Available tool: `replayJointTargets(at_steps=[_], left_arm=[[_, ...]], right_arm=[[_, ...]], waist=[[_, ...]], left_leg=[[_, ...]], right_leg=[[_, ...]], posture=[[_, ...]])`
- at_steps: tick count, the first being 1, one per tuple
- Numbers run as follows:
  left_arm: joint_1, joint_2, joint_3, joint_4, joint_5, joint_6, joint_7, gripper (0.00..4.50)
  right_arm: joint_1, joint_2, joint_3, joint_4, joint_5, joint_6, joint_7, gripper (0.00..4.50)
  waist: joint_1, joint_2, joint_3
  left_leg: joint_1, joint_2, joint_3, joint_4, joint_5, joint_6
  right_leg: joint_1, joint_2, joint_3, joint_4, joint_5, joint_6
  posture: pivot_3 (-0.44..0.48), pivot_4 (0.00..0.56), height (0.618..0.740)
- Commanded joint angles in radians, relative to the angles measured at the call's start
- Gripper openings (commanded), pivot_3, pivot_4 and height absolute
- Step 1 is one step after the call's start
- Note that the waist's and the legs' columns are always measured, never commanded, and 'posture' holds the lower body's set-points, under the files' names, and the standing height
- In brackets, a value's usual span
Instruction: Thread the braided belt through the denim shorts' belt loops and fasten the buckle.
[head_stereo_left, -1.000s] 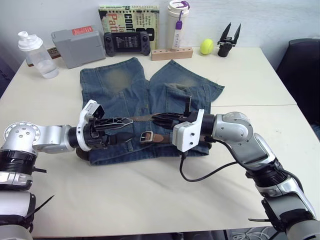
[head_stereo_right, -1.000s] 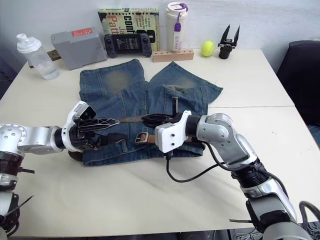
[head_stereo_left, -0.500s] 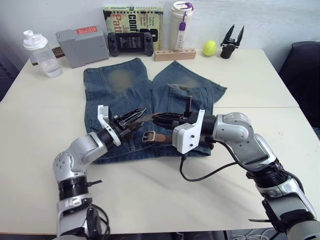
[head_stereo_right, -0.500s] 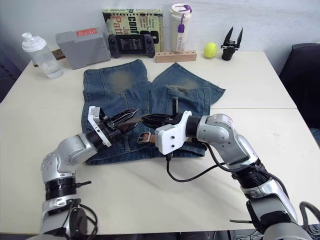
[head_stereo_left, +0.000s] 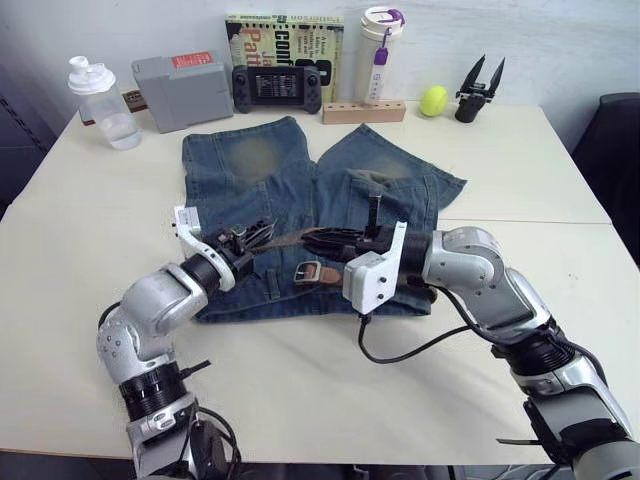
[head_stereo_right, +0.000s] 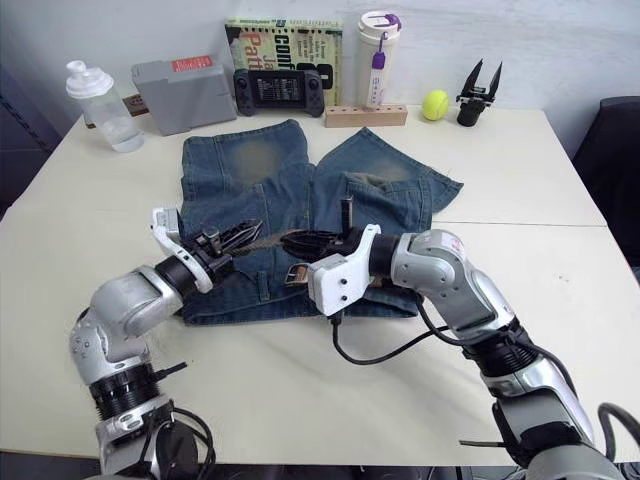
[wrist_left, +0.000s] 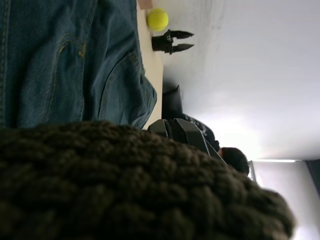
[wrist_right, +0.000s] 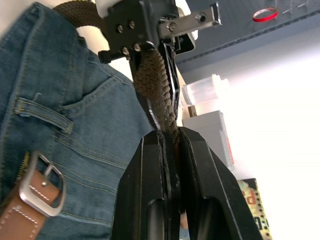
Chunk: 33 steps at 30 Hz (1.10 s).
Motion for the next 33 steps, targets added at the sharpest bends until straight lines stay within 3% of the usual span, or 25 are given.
replayJointTargets(at_steps=[1,7,9,11,15,18,23,33], left_arm=[[0.042,0.092,-0.012,-0.067,-0.014,0.011,-0.075,0.97],[0.103,0.203,0.026,-0.064,-0.014,0.018,-0.198,3.60],[0.128,0.164,0.052,-0.103,-0.014,-0.019,-0.211,4.46],[0.155,0.126,0.048,-0.152,-0.014,-0.054,-0.220,4.46],[0.175,-0.171,-0.123,-0.442,-0.014,-0.397,0.111,4.46],[0.178,-0.271,-0.224,-0.560,-0.014,-0.572,0.312,4.46],[0.167,-0.260,-0.274,-0.624,-0.014,-0.734,0.458,4.46],[0.155,-0.236,-0.286,-0.639,-0.014,-0.810,0.529,4.46]], right_arm=[[-0.014,-0.004,-0.026,0.019,-0.013,-0.011,-0.020,0.00],[-0.035,0.005,-0.018,0.075,-0.031,-0.054,-0.033,0.00],[-0.046,0.007,-0.015,0.102,-0.043,-0.084,-0.045,0.00],[-0.053,0.009,-0.012,0.121,-0.052,-0.106,-0.053,0.00],[-0.062,0.028,0.002,0.142,-0.090,-0.171,-0.090,0.00],[-0.066,0.039,-0.001,0.149,-0.135,-0.222,-0.135,0.00],[-0.067,0.043,-0.007,0.179,-0.195,-0.280,-0.209,0.00],[-0.069,0.038,-0.014,0.229,-0.262,-0.328,-0.307,0.00]], waist=[[-0.001,0.000,0.000],[-0.001,0.000,0.000],[-0.001,0.000,0.000],[-0.001,0.000,0.000],[0.006,0.000,0.000],[0.004,0.000,0.000],[-0.002,0.000,0.000],[0.005,0.000,0.000]], left_leg=[[0.000,0.000,0.000,0.000,0.000,0.000],[0.001,0.000,0.000,-0.001,0.000,-0.001],[0.001,0.000,0.000,-0.001,0.000,-0.001],[0.001,0.000,0.000,-0.001,0.000,-0.001],[0.001,0.000,-0.004,0.001,-0.001,-0.001],[0.000,-0.001,-0.006,0.002,-0.001,0.000],[0.003,0.000,-0.004,0.000,-0.001,0.000],[0.002,-0.001,-0.006,0.001,-0.001,0.000]], right_leg=[[0.000,0.000,0.000,0.000,0.000,0.000],[0.000,0.001,0.000,0.000,0.000,0.000],[0.000,0.000,0.000,-0.001,0.000,0.000],[0.001,0.000,0.000,-0.002,0.000,0.000],[0.005,0.000,-0.002,-0.006,0.000,0.000],[0.008,0.000,-0.004,-0.012,0.002,0.004],[0.008,0.001,-0.004,-0.011,0.002,0.003],[0.009,0.001,-0.005,-0.013,0.002,0.002]], posture=[[0.000,0.150,0.697],[0.000,0.150,0.697],[0.000,0.150,0.697],[0.000,0.150,0.697],[0.000,0.150,0.697],[0.000,0.150,0.697],[0.000,0.150,0.697],[0.000,0.150,0.697]])
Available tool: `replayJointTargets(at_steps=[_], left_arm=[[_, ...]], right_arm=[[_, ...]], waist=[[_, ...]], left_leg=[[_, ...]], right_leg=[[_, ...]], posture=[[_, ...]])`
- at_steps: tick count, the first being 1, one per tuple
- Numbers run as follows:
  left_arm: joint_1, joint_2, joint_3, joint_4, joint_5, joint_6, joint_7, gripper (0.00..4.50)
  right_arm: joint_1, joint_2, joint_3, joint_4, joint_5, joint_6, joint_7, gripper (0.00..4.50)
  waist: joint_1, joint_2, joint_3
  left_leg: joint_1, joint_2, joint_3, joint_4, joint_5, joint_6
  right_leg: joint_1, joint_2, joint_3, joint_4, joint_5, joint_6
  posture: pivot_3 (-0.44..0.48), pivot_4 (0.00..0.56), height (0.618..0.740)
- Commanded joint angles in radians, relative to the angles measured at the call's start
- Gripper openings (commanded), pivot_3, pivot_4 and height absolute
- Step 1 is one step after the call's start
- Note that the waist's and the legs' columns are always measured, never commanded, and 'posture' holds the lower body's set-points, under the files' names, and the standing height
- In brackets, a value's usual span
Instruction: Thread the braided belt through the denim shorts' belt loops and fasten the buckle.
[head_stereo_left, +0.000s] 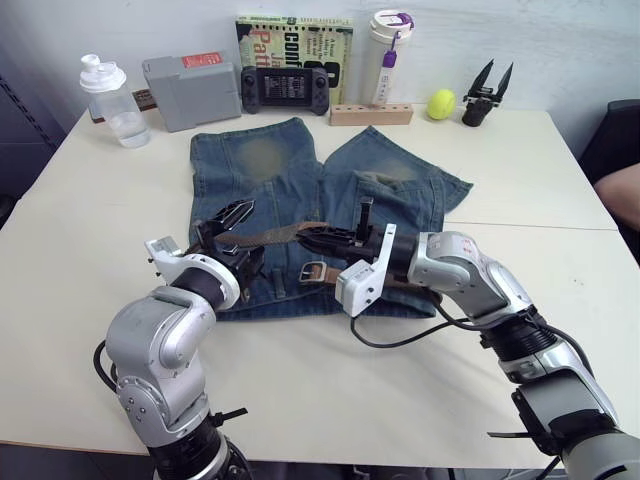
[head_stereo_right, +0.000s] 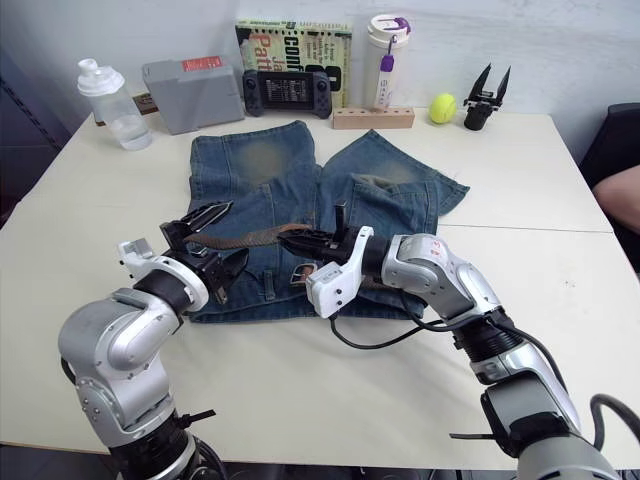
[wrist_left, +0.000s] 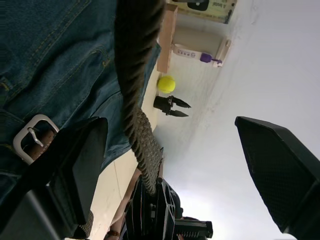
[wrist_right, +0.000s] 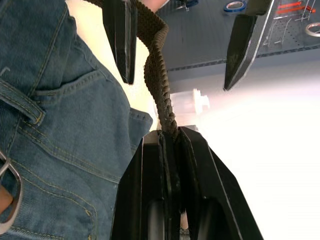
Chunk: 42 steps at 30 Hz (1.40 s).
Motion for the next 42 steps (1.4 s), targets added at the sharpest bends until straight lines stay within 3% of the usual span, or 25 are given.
replayJointTargets(at_steps=[1,5,8,9,10,17,20,25,27,28,29,31,34,36,40,42], left_arm=[[0.000,-0.014,-0.013,-0.041,-0.009,-0.001,0.000,4.46],[-0.010,-0.018,0.017,0.015,-0.009,0.053,-0.043,4.46],[-0.020,-0.013,0.060,0.074,-0.009,0.114,-0.084,3.72],[-0.023,-0.010,0.076,0.092,-0.009,0.132,-0.093,3.16],[-0.026,-0.010,0.090,0.107,-0.009,0.150,-0.101,2.91],[-0.031,-0.016,0.141,0.140,-0.009,0.235,-0.152,0.02],[-0.039,0.021,0.190,0.170,-0.009,0.280,-0.184,0.02],[-0.072,0.121,0.321,0.294,-0.009,0.427,-0.301,0.00],[-0.073,0.178,0.375,0.372,-0.009,0.535,-0.400,0.00],[-0.066,0.219,0.400,0.423,-0.009,0.600,-0.458,0.00],[-0.058,0.274,0.430,0.490,-0.009,0.676,-0.523,0.00],[-0.050,0.374,0.472,0.613,-0.009,0.802,-0.639,0.00],[-0.027,0.581,0.520,0.844,-0.009,0.986,-0.819,0.00],[-0.017,0.639,0.516,0.924,-0.009,1.043,-0.882,0.00],[0.015,0.568,0.489,0.888,-0.009,1.030,-0.906,0.00],[0.023,0.470,0.489,0.802,-0.009,0.964,-0.855,0.00]], right_arm=[[-0.016,-0.006,-0.028,-0.015,0.001,-0.017,-0.036,0.00],[-0.014,-0.007,-0.027,-0.025,0.008,-0.012,-0.039,0.00],[-0.011,-0.008,-0.028,-0.032,0.014,-0.007,-0.037,0.00],[-0.009,-0.009,-0.029,-0.036,0.019,-0.005,-0.034,0.00],[-0.008,-0.009,-0.029,-0.039,0.023,-0.003,-0.032,0.00],[0.003,-0.008,-0.030,-0.052,0.051,0.023,-0.013,0.00],[0.011,-0.005,-0.027,-0.052,0.137,0.048,0.037,0.00],[0.034,-0.036,-0.045,-0.118,0.414,0.205,0.223,2.12],[0.073,-0.064,-0.082,-0.185,0.632,0.428,0.335,3.11],[0.087,-0.086,-0.098,-0.209,0.705,0.505,0.383,3.28],[0.098,-0.115,-0.121,-0.241,0.792,0.622,0.429,3.88],[0.106,-0.156,-0.150,-0.289,0.893,0.783,0.482,4.47],[0.067,-0.270,-0.190,-0.356,1.055,1.085,0.574,4.47],[0.037,-0.296,-0.209,-0.382,1.116,1.200,0.590,4.47],[-0.011,-0.299,-0.227,-0.409,1.166,1.345,0.582,4.47],[-0.032,-0.296,-0.231,-0.410,1.162,1.382,0.568,4.47]], waist=[[0.000,0.000,0.000],[0.000,0.000,0.000],[0.000,0.000,0.000],[0.000,0.000,0.000],[0.000,0.000,0.000],[0.000,0.000,0.000],[0.000,0.000,0.000],[-0.001,0.000,0.000],[0.000,0.000,0.000],[0.000,0.000,0.000],[0.001,0.000,0.000],[0.000,0.000,0.000],[-0.006,0.001,0.001],[-0.008,0.001,0.001],[-0.004,0.001,0.001],[-0.001,0.001,0.001]], left_leg=[[0.000,0.000,0.000,0.000,0.000,0.000],[0.000,0.000,0.000,0.000,0.000,0.000],[0.000,0.000,0.000,0.000,0.000,0.000],[0.000,0.000,0.000,0.000,0.000,0.000],[0.000,0.000,0.000,0.000,0.000,0.000],[0.000,0.000,-0.001,0.000,0.000,0.000],[0.000,0.000,-0.001,0.000,0.000,0.000],[0.000,0.001,-0.001,-0.001,0.000,0.000],[0.000,0.001,-0.001,-0.003,0.000,0.000],[0.000,0.001,-0.001,-0.003,0.000,0.000],[0.000,0.001,-0.001,-0.004,0.000,0.000],[-0.001,0.001,-0.002,-0.005,0.000,0.000],[0.000,0.000,-0.001,-0.010,0.000,0.000],[0.000,0.001,0.000,-0.012,-0.001,-0.002],[0.000,0.002,0.000,-0.014,-0.004,-0.010],[-0.002,0.002,0.000,-0.013,-0.004,-0.011]], right_leg=[[0.000,0.000,0.000,0.000,0.000,0.000],[0.000,0.001,0.000,0.000,0.000,0.000],[0.000,0.001,0.000,0.000,0.000,0.000],[0.000,0.001,0.000,0.000,0.000,0.000],[0.000,0.001,0.000,0.000,0.000,0.000],[0.000,0.001,0.000,0.000,0.000,0.000],[0.000,0.001,0.000,-0.001,0.000,0.000],[-0.001,0.002,0.000,0.000,0.000,0.000],[-0.001,0.003,0.000,-0.001,0.000,0.000],[-0.001,0.003,0.000,-0.001,0.000,0.000],[-0.001,0.003,0.000,-0.001,0.000,0.000],[-0.002,0.003,0.001,0.000,0.000,0.000],[-0.006,0.002,0.002,0.002,-0.001,-0.001],[-0.009,0.000,0.003,0.002,-0.002,-0.004],[-0.011,-0.002,0.003,0.003,-0.003,-0.005],[-0.011,-0.002,0.002,0.002,-0.003,-0.005]], posture=[[0.000,0.150,0.697],[0.000,0.150,0.697],[0.000,0.150,0.697],[0.000,0.150,0.697],[0.000,0.150,0.697],[0.000,0.150,0.697],[0.000,0.150,0.697],[0.000,0.150,0.697],[0.000,0.150,0.697],[0.000,0.150,0.697],[0.000,0.150,0.697],[0.000,0.150,0.697],[0.000,0.150,0.697],[0.000,0.150,0.697],[0.000,0.150,0.697],[0.000,0.150,0.697]])
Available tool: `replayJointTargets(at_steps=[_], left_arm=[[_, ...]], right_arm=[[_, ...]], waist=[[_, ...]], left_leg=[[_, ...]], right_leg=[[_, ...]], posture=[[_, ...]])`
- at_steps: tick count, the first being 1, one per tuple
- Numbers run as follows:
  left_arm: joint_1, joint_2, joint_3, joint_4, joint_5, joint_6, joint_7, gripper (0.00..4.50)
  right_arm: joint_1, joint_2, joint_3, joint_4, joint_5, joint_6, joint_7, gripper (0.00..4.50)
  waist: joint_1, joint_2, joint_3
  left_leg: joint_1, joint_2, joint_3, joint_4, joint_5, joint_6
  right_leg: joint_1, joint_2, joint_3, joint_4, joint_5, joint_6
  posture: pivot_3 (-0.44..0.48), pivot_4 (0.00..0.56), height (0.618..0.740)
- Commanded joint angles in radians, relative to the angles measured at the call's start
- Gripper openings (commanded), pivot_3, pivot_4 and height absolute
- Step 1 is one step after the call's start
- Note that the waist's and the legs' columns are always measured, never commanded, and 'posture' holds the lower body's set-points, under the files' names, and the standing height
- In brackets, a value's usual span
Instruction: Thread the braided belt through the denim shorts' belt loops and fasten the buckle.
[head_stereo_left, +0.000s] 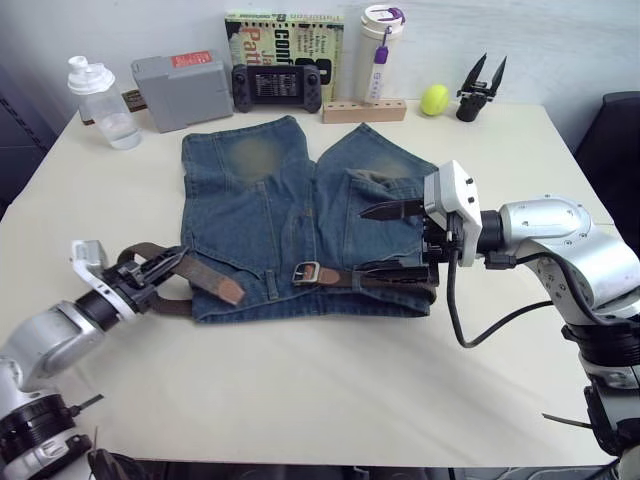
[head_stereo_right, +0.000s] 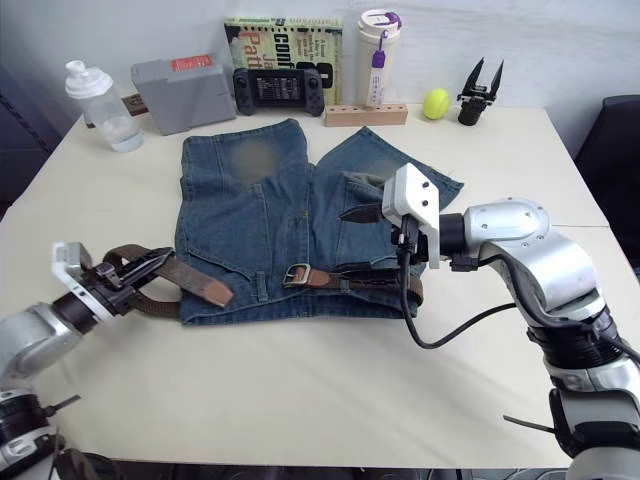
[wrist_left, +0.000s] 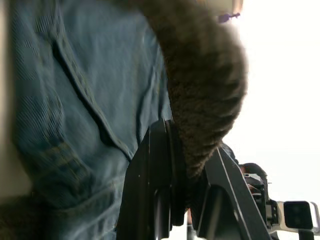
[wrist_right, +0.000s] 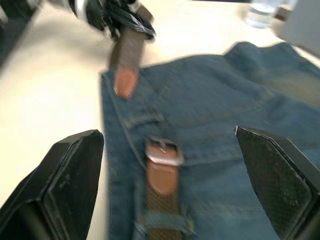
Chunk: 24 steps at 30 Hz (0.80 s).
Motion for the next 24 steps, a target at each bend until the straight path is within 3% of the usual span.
replayJointTargets(at_steps=[1,6,9,15,22,24], left_arm=[[0.018,-0.122,0.004,-0.150,-0.014,-0.093,0.057,0.00],[0.038,-0.249,0.020,-0.299,-0.014,-0.259,0.244,0.00],[0.046,-0.276,0.020,-0.339,-0.014,-0.322,0.321,0.00],[0.069,-0.333,-0.033,-0.418,-0.014,-0.393,0.387,0.00],[0.147,-0.515,-0.127,-0.572,-0.014,-0.584,0.514,0.00],[0.171,-0.528,-0.156,-0.591,-0.014,-0.601,0.519,0.00]], right_arm=[[-0.037,0.002,-0.037,-0.030,0.016,0.067,-0.017,4.47],[-0.058,0.014,-0.039,-0.021,-0.025,0.072,-0.033,4.47],[-0.062,0.017,-0.037,-0.020,-0.045,0.071,-0.037,4.47],[-0.074,0.024,-0.044,-0.022,-0.052,0.086,-0.038,4.47],[-0.070,0.023,-0.049,-0.041,-0.063,0.103,-0.054,4.47],[-0.069,0.025,-0.050,-0.044,-0.063,0.105,-0.059,4.47]], waist=[[0.003,0.000,0.000],[0.002,0.000,0.000],[0.002,0.000,0.000],[0.002,0.000,0.000],[0.004,0.000,0.000],[0.005,0.000,0.000]], left_leg=[[-0.001,0.000,0.000,0.001,0.000,0.000],[-0.002,-0.002,0.000,0.002,0.000,0.001],[-0.002,-0.002,0.000,0.002,0.001,0.003],[-0.002,-0.002,0.001,0.002,0.003,0.005],[-0.002,-0.002,0.000,0.002,0.001,0.004],[-0.002,-0.002,0.000,0.002,0.002,0.006]], right_leg=[[0.000,-0.001,0.000,-0.001,0.001,0.001],[0.002,-0.001,-0.001,-0.004,0.003,0.005],[0.002,-0.001,-0.001,-0.004,0.003,0.005],[0.002,-0.001,-0.001,-0.004,0.003,0.005],[0.005,-0.001,-0.002,-0.008,0.004,0.006],[0.005,0.000,-0.003,-0.008,0.004,0.007]], posture=[[0.000,0.150,0.697],[0.000,0.150,0.697],[0.000,0.150,0.697],[0.000,0.150,0.697],[0.000,0.150,0.697],[0.000,0.150,0.697]])
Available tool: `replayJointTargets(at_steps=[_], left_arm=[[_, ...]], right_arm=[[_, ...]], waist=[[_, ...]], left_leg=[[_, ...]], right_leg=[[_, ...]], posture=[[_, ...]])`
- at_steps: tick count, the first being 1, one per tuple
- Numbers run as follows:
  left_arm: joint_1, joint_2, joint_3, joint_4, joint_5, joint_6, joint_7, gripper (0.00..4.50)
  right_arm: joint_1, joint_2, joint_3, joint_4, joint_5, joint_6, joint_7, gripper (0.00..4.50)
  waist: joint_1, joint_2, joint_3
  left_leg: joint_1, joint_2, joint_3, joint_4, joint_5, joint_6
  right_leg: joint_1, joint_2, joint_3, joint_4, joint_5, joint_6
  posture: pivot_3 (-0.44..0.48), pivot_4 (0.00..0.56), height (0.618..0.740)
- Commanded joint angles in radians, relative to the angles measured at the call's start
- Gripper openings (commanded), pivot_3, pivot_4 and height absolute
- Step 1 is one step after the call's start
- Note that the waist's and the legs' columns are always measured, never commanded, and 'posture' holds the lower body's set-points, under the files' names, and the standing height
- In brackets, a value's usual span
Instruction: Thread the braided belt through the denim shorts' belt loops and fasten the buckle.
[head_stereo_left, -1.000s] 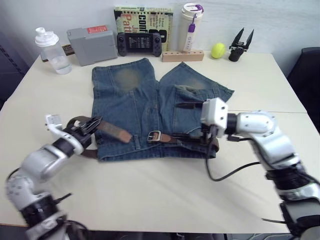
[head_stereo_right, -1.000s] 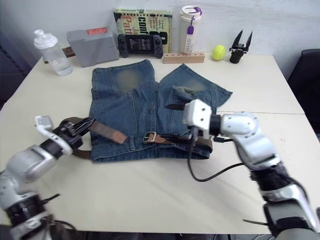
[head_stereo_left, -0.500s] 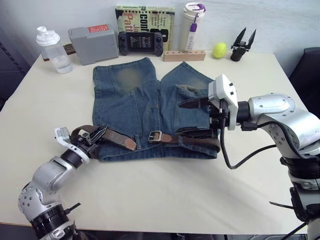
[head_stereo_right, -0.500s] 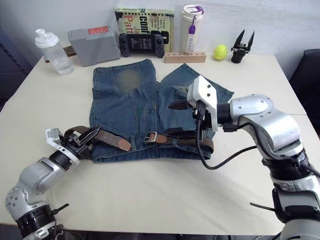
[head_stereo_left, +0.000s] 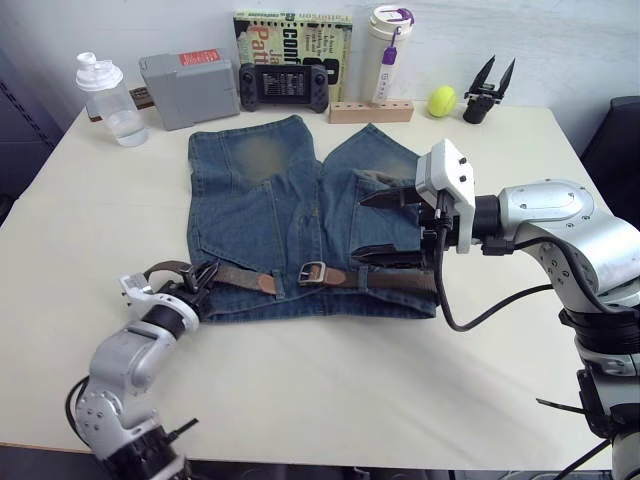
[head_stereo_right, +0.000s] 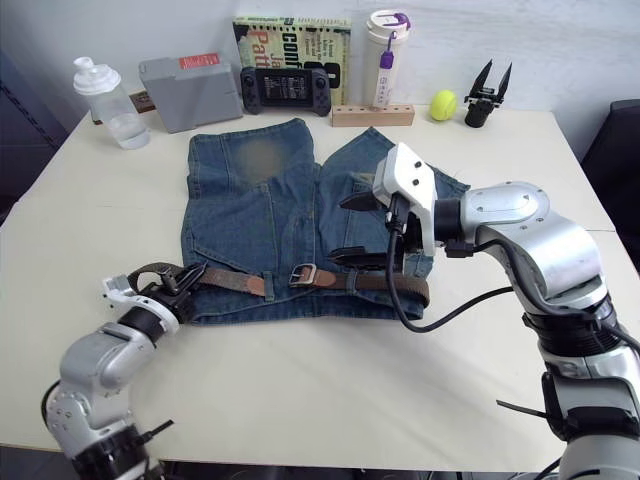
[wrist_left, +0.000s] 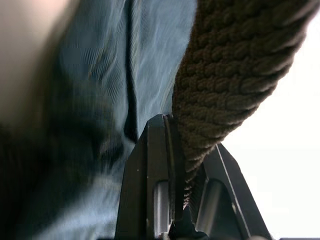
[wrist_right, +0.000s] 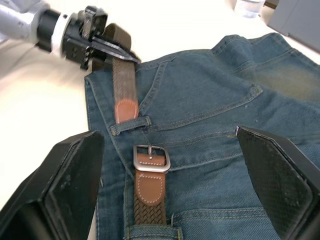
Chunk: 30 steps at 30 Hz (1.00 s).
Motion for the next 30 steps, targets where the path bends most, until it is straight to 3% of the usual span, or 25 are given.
replayJointTargets(at_steps=[1,10,14,20,25,30], left_arm=[[0.057,-0.031,-0.069,-0.081,-0.013,-0.057,0.021,0.00],[0.108,0.042,-0.208,-0.076,-0.013,-0.064,-0.011,0.00],[0.102,0.059,-0.250,-0.065,-0.013,-0.067,-0.017,0.00],[0.108,0.102,-0.284,-0.065,-0.013,-0.106,0.011,0.00],[0.133,0.175,-0.342,-0.084,-0.009,-0.172,0.099,0.00],[0.131,0.219,-0.439,-0.099,0.090,-0.215,0.150,0.00]], right_arm=[[-0.009,0.000,-0.036,-0.042,-0.003,0.006,-0.013,4.47],[0.040,-0.018,0.038,-0.096,-0.084,-0.069,0.016,4.47],[0.122,-0.022,0.160,-0.163,-0.287,-0.278,0.003,4.47],[0.191,0.064,0.309,-0.138,-0.590,-0.589,-0.095,4.47],[0.199,0.127,0.299,-0.084,-0.656,-0.637,-0.137,4.47],[0.200,0.143,0.276,-0.077,-0.672,-0.634,-0.135,4.47]], waist=[[0.000,0.000,0.000],[0.008,0.000,0.000],[0.025,0.000,0.000],[0.024,0.000,0.000],[0.023,0.000,0.000],[0.022,0.001,0.000]], left_leg=[[0.000,0.000,0.000,0.000,0.000,0.001],[0.000,0.000,-0.001,0.000,-0.001,-0.001],[0.000,0.000,-0.001,0.000,-0.002,-0.002],[0.001,-0.001,0.000,0.000,-0.002,-0.002],[0.002,-0.001,-0.001,0.000,0.000,0.000],[0.003,-0.001,-0.001,-0.001,0.000,0.000]], right_leg=[[0.000,0.000,0.000,0.000,0.000,0.000],[0.001,0.000,-0.001,-0.002,0.000,0.000],[0.001,0.000,-0.001,-0.003,0.000,0.000],[0.002,0.000,-0.001,-0.004,0.001,0.002],[0.003,0.001,0.000,-0.004,0.001,0.002],[0.004,0.001,0.000,-0.004,0.001,0.002]], posture=[[0.000,0.150,0.697],[0.000,0.150,0.697],[0.000,0.150,0.697],[0.000,0.150,0.697],[0.000,0.150,0.697],[0.000,0.150,0.697]])
